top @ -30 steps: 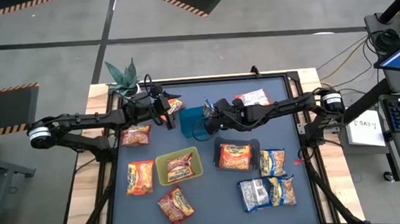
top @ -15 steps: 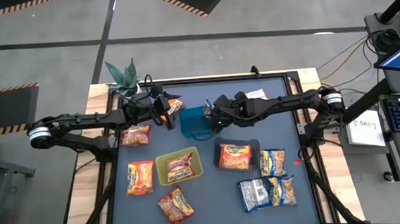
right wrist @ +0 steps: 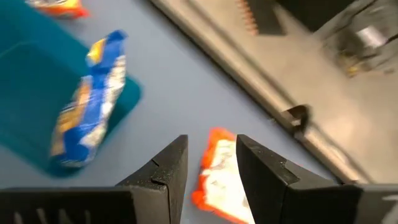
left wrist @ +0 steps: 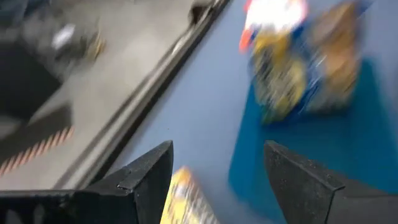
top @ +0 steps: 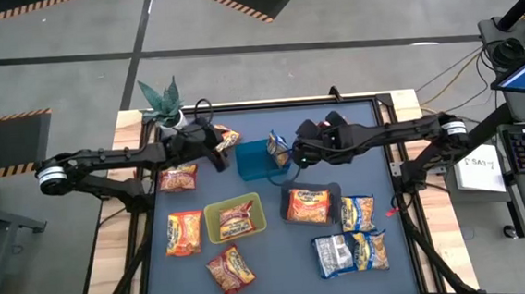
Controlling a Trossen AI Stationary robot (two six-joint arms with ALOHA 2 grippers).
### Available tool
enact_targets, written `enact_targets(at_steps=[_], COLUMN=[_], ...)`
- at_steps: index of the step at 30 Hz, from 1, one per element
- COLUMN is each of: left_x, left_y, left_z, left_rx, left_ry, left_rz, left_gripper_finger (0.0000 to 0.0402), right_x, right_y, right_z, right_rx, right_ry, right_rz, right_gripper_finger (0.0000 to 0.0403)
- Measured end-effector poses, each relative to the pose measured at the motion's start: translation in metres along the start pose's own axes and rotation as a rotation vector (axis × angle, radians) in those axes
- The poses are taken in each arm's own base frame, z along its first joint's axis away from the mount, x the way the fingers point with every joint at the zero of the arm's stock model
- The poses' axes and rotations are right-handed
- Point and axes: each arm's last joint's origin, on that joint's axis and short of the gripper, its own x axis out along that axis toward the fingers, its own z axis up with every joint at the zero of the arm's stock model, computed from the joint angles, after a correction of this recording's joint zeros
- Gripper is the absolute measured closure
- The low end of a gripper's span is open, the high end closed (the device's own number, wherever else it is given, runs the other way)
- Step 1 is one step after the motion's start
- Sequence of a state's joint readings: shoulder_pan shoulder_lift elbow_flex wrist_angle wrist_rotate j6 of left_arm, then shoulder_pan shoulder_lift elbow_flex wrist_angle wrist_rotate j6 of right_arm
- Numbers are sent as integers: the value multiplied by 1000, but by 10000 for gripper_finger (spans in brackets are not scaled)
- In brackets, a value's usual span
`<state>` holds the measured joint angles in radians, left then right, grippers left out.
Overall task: Sort Maruchan noodles
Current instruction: Put the orange noodle pack into the black bin
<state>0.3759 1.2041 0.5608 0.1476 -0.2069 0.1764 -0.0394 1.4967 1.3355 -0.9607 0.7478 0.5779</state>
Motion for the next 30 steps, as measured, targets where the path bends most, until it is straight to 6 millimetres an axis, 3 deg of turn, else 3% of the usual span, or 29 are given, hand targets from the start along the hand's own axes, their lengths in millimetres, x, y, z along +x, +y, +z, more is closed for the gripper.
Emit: enact_targets(at_steps=[5,9,13,23,30], left_x=[-4,-8,-4,22,43], left_y=[1,0,-2,-14,-19], left_z=[-10,-19,-29,-44,-58], left_rx=[-10,85,185,237,261], left_ry=[229,367,402,448,498], left_rz=[41,7,-19,-158,-108], left_gripper_finger=[170,170,170,170,170], right_x=[-2,-2,-2,-2,4], right_y=[-7,-9,-9,-8,-6], right_z=[-5,-4,-2,-4,-12], right_rx=[12,27,61,77,61], right_ry=[-65,-108,-146,-151,-137], right_rz=[-101,-148,-192,-192,-201], right_gripper_finger=[277,277,277,277,277])
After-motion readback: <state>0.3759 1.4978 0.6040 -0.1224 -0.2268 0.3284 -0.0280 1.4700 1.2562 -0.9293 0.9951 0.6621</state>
